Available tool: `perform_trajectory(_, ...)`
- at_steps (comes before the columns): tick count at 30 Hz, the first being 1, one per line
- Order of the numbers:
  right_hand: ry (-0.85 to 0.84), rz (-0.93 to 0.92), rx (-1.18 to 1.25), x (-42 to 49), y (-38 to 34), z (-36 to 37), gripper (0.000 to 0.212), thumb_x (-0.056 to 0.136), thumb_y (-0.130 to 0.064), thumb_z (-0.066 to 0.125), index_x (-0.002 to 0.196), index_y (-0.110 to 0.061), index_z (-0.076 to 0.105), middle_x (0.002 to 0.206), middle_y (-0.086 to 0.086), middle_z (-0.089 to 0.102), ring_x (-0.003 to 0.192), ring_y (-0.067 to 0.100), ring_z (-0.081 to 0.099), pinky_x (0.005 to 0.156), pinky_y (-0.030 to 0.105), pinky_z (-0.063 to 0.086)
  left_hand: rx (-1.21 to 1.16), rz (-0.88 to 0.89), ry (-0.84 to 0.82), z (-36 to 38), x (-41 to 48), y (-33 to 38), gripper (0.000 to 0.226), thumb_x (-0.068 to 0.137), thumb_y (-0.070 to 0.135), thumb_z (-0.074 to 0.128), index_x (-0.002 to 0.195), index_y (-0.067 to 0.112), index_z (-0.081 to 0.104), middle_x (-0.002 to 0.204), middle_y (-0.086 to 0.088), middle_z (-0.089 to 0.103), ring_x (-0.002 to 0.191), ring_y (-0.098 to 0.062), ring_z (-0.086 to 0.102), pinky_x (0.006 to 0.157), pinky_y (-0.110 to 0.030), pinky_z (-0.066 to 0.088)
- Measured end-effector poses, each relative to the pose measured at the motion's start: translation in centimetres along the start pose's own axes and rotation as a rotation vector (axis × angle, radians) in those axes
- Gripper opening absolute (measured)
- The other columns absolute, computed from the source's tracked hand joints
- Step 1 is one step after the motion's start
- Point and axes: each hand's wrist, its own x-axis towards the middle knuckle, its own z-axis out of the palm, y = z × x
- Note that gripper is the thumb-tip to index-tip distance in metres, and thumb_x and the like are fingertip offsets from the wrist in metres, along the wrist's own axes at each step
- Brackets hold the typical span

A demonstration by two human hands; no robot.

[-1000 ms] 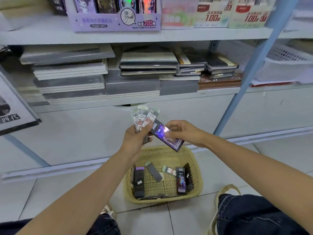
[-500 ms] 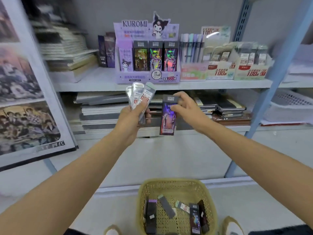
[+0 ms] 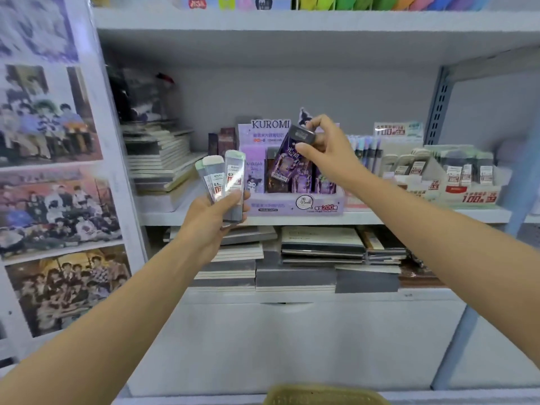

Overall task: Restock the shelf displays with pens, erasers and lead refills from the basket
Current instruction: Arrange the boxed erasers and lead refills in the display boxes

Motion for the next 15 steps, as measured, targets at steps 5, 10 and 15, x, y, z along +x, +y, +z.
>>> perform_trajectory(5, -0.072, -0.026, -0.173, 1.0, 1.9, 1.3, 0.020, 0.094, -0.010, 0.060, 0.104, -0.013, 0.044, 0.095, 0.006, 0.073, 0.085, 0.025, 0.070, 0.079, 0.045, 0.057, 0.063, 0.021, -0.037, -0.5, 0.4, -0.3, 0.014, 0.090, 0.018, 0.064, 0.104, 0.021, 0.066, 0.091, 0.003, 0.076, 0.079, -0.009, 0.071, 0.066, -0.020, 0.053)
perform_trajectory(10, -0.159, -0.021, -0.299, 2.2, 2.6, 1.0, 0.020, 0.095, -0.015, 0.060, 0.106, -0.020, 0.045, 0.095, -0.001, 0.070, 0.086, 0.009, 0.068, 0.077, 0.030, 0.058, 0.089, 0.037, -0.048, -0.7, 0.6, -0.5, 0.017, 0.089, 0.016, 0.065, 0.106, 0.019, 0.065, 0.093, -0.001, 0.077, 0.081, -0.014, 0.073, 0.063, -0.020, 0.055)
perform_trajectory(15, -0.085, -0.056, -0.274, 2.4, 2.6, 2.3, 0.031, 0.091, -0.010, 0.065, 0.110, -0.024, 0.044, 0.106, 0.005, 0.069, 0.082, 0.018, 0.070, 0.076, 0.031, 0.058, 0.069, 0.032, -0.059, -0.7, 0.6, -0.7, 0.017, 0.089, 0.013, 0.065, 0.105, 0.017, 0.065, 0.089, -0.001, 0.077, 0.075, -0.013, 0.072, 0.063, -0.021, 0.055)
